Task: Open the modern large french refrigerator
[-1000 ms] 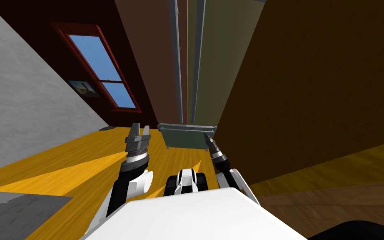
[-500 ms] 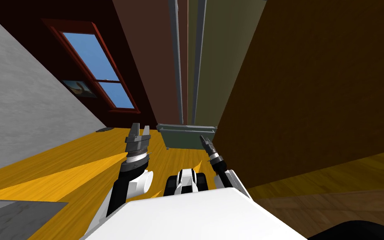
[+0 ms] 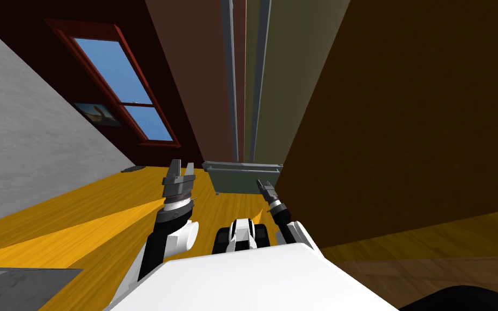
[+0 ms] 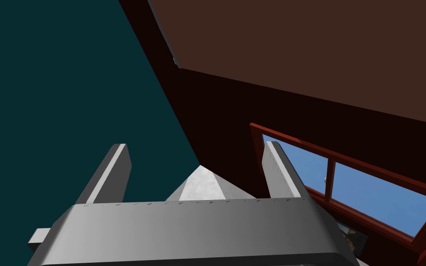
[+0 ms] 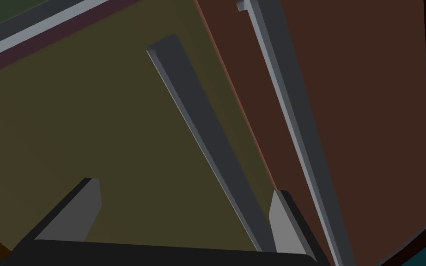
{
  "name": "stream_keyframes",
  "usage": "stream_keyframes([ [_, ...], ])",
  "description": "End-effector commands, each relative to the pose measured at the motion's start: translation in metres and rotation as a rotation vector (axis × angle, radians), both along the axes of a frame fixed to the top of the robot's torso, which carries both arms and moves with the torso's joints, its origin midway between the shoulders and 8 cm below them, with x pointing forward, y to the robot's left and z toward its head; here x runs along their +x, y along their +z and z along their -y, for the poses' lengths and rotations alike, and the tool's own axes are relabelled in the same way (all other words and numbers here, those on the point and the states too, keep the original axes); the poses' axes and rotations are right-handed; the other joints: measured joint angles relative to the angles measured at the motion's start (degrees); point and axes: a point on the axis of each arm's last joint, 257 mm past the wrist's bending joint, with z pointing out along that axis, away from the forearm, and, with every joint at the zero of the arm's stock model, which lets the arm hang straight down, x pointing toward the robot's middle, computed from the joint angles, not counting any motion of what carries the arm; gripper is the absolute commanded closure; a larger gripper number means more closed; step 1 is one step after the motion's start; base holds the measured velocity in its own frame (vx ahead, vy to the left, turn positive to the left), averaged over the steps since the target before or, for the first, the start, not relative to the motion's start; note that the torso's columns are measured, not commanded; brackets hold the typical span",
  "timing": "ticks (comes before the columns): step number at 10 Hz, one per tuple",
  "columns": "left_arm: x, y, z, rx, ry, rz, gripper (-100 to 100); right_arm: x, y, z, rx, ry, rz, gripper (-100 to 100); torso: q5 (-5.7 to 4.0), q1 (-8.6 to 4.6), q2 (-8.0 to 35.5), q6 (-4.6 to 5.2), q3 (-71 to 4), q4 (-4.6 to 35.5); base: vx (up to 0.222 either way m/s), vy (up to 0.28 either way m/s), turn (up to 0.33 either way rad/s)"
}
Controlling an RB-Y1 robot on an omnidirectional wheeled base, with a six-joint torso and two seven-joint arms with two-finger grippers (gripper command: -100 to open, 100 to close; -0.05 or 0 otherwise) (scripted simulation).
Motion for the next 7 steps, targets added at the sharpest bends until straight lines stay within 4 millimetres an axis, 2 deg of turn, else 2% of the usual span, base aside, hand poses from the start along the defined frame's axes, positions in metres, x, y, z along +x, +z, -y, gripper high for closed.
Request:
stream_keyframes([
  [1, 0.000, 0.000, 0.000, 0.000, 0.000, 0.000, 0, 0.000, -0.015, -0.004, -0.099, -0.013, -0.023, -100, 0.01, 0.04, 0.0, 0.00, 0.0, 0.0, 0.042, 0.035, -0.011],
  [2, 0.000, 0.000, 0.000, 0.000, 0.000, 0.000, 0, 0.000, -0.027, -0.007, -0.159, -0.021, -0.045, -100, 0.01, 0.03, 0.0, 0.00, 0.0, 0.0, 0.049, 0.041, -0.020],
  [3, 0.000, 0.000, 0.000, 0.000, 0.000, 0.000, 0, 0.000, -0.027, -0.007, -0.179, -0.022, -0.040, -100, 0.01, 0.04, 0.0, 0.00, 0.0, 0.0, 0.051, 0.037, -0.011],
  [4, 0.000, 0.000, 0.000, 0.000, 0.000, 0.000, 0, -0.001, -0.038, -0.009, -0.237, -0.030, -0.060, -100, 0.01, 0.02, 0.0, 0.00, 0.0, 0.0, 0.064, 0.039, -0.015],
  [7, 0.000, 0.000, 0.000, 0.000, 0.000, 0.000, 0, -0.001, -0.048, -0.011, -0.341, -0.040, -0.065, -100, 0.01, 0.05, 0.0, 0.00, 0.0, 0.0, 0.047, 0.039, -0.007],
])
